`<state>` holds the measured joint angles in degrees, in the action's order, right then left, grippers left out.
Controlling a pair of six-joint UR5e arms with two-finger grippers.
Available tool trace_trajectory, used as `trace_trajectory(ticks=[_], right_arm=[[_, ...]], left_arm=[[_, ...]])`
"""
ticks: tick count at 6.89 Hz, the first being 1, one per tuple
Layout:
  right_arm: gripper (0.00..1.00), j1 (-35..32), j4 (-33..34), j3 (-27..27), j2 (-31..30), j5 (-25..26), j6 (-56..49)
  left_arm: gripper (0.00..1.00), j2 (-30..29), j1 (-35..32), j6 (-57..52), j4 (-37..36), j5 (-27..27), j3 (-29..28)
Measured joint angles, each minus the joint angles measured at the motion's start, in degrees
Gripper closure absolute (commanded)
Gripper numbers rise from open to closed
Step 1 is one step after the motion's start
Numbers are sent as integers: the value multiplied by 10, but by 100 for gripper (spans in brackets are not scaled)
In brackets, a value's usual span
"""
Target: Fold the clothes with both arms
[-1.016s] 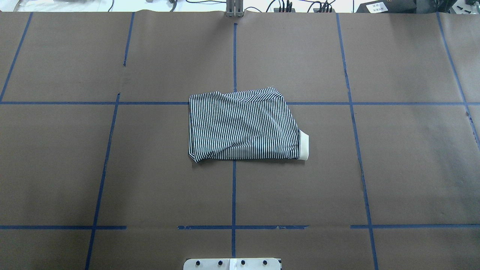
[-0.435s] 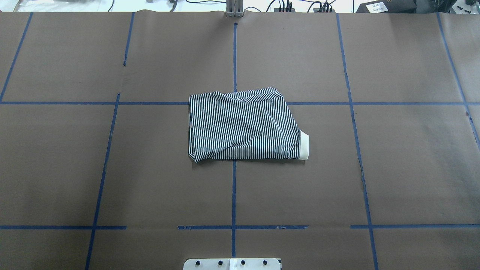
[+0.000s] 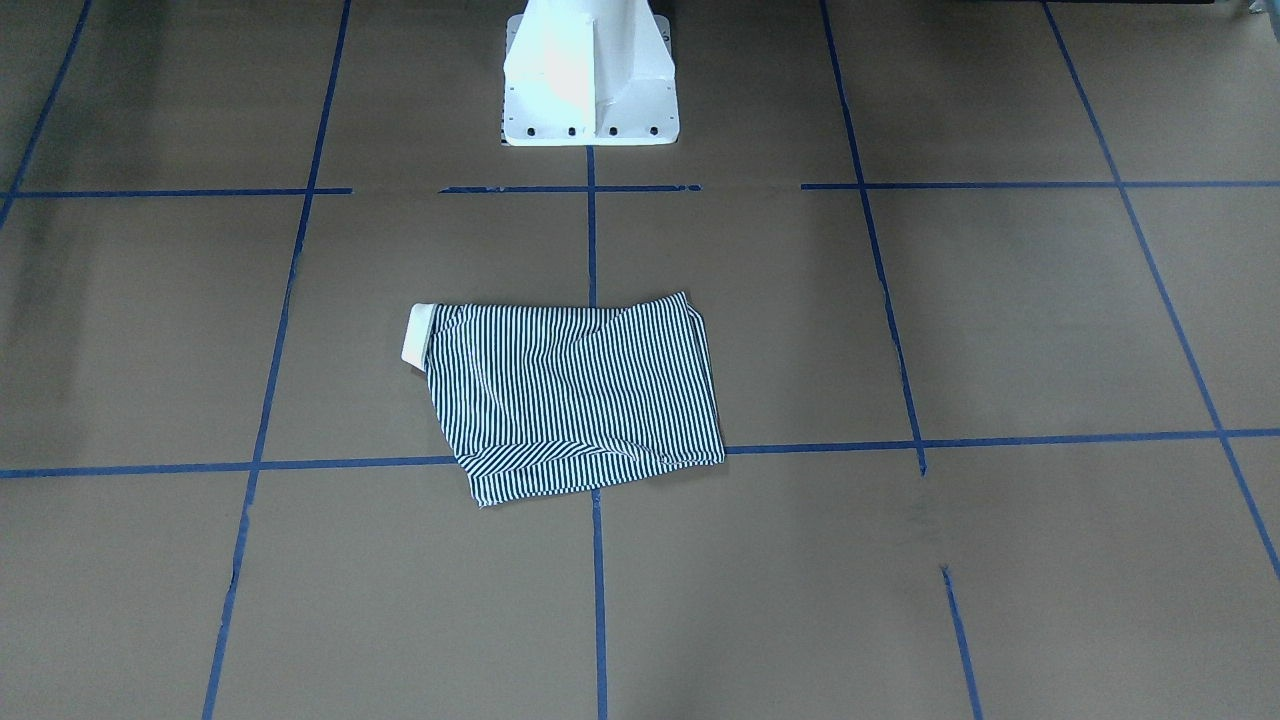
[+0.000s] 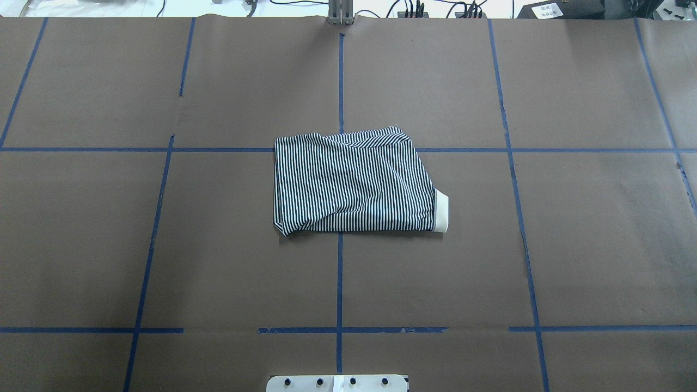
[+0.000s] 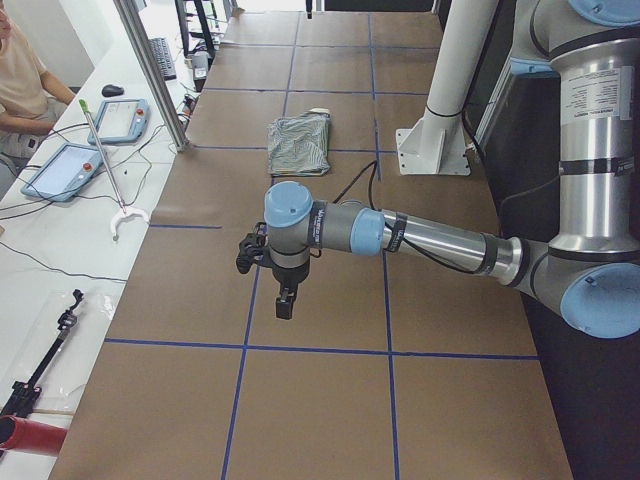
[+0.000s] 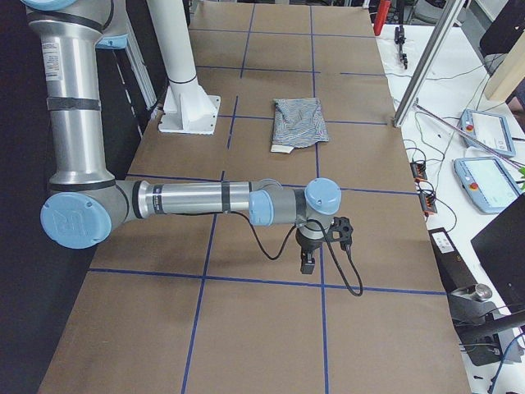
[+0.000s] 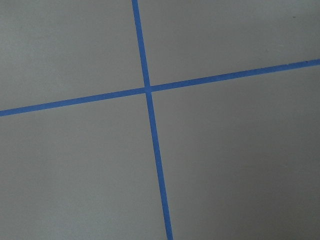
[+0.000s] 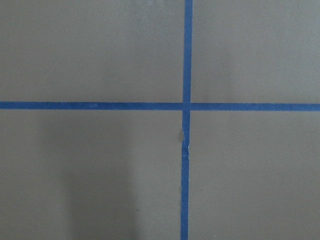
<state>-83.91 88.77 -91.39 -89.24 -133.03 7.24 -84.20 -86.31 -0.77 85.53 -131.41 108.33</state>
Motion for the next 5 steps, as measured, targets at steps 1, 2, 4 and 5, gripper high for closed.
trace_trajectory(ticks=[1,2,4,5], right_arm=[[0,0,-1,-1,-10,0,-1],[0,0,-7,-2,-17,-1,-1],[0,1,-33,-2,-31,-1,-1],[0,2,-43,-1,-34,-2,0]], left_arm=[[0,0,0,0,1,0,1],[0,0,0,0,3,-1,0],[0,-1,0,0,6,-1,-2],[0,-1,0,0,6,-1,-2]])
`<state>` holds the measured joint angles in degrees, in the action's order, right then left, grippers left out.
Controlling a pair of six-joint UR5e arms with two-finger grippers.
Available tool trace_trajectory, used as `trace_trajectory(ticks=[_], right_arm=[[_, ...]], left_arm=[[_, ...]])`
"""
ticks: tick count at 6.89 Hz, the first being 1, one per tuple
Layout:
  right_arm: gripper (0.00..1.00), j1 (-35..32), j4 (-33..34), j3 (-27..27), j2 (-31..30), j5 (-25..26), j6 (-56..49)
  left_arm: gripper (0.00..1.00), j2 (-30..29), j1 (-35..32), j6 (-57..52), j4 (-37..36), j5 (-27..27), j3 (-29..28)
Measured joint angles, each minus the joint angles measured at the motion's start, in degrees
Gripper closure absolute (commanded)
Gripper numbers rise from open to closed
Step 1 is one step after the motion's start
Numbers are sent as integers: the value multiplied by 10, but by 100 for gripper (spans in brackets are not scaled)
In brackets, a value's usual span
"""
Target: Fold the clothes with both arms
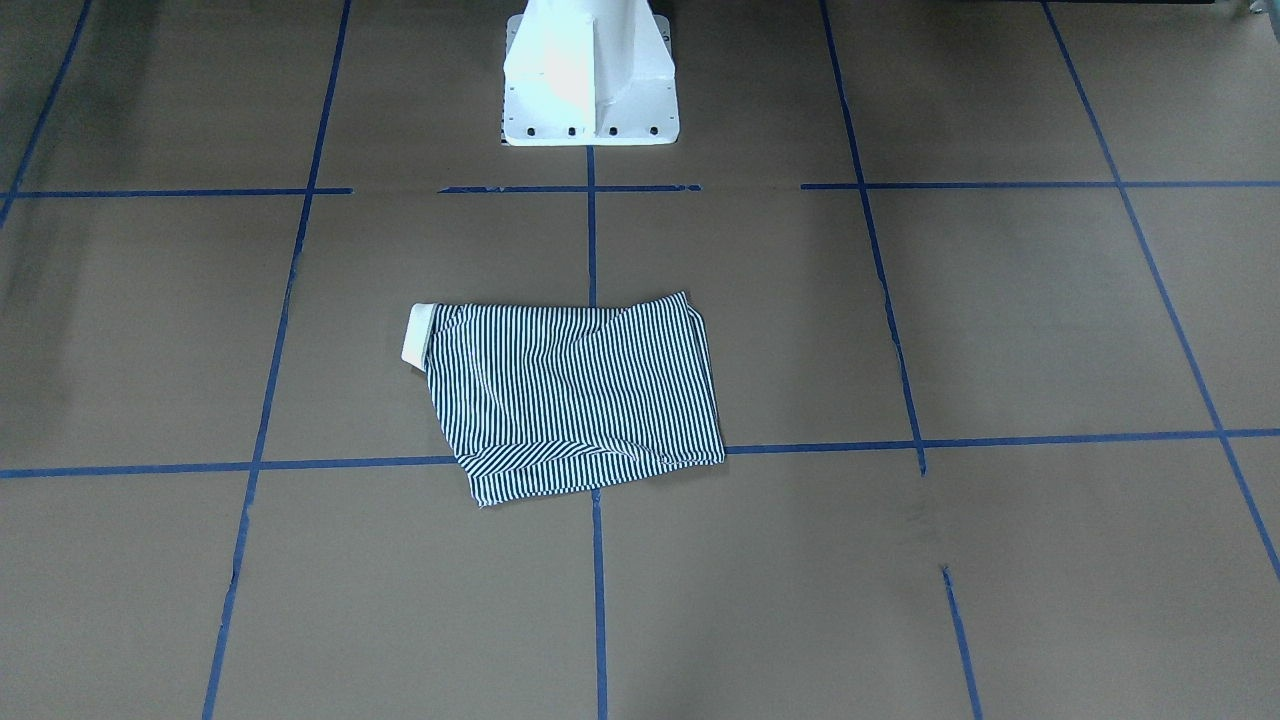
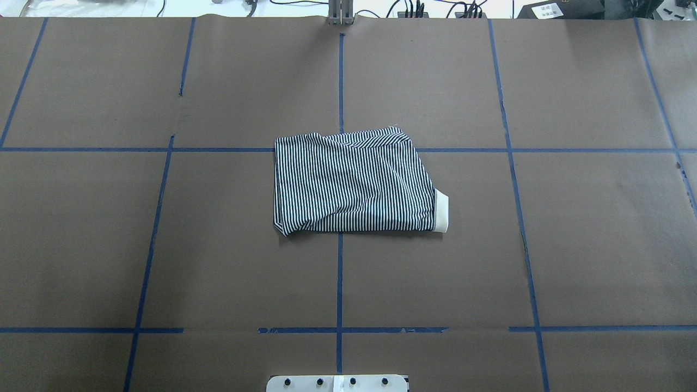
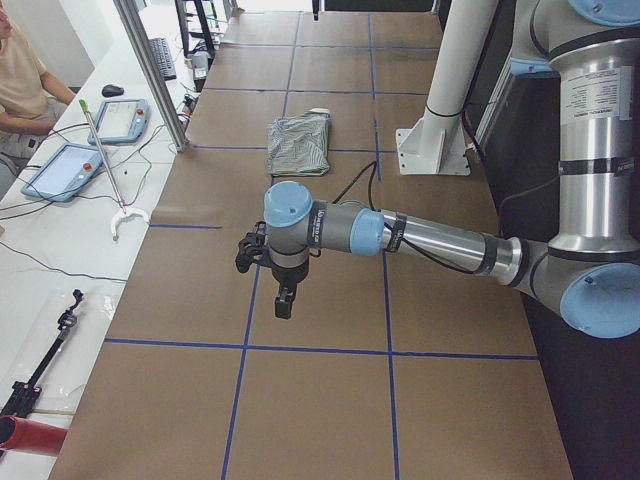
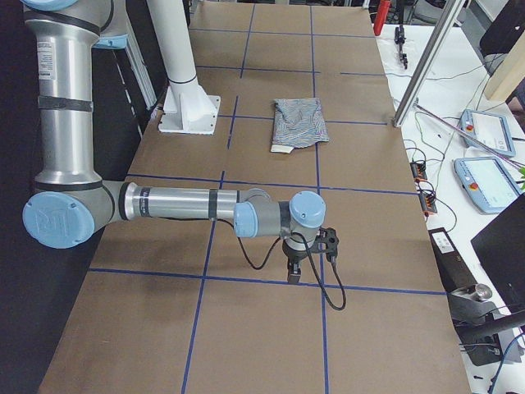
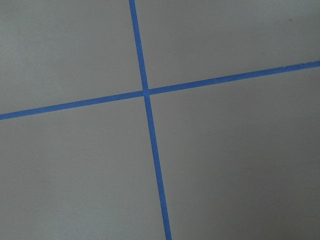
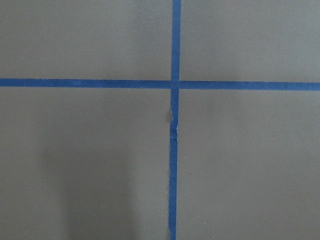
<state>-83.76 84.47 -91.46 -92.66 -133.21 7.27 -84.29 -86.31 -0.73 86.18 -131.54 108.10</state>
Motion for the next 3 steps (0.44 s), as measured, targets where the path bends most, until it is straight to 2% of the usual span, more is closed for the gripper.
trace_trajectory(ticks=[3], right_arm=[[0,1,-6,1,-2,0,1]], left_arm=[[0,0,0,-1,-2,0,2]])
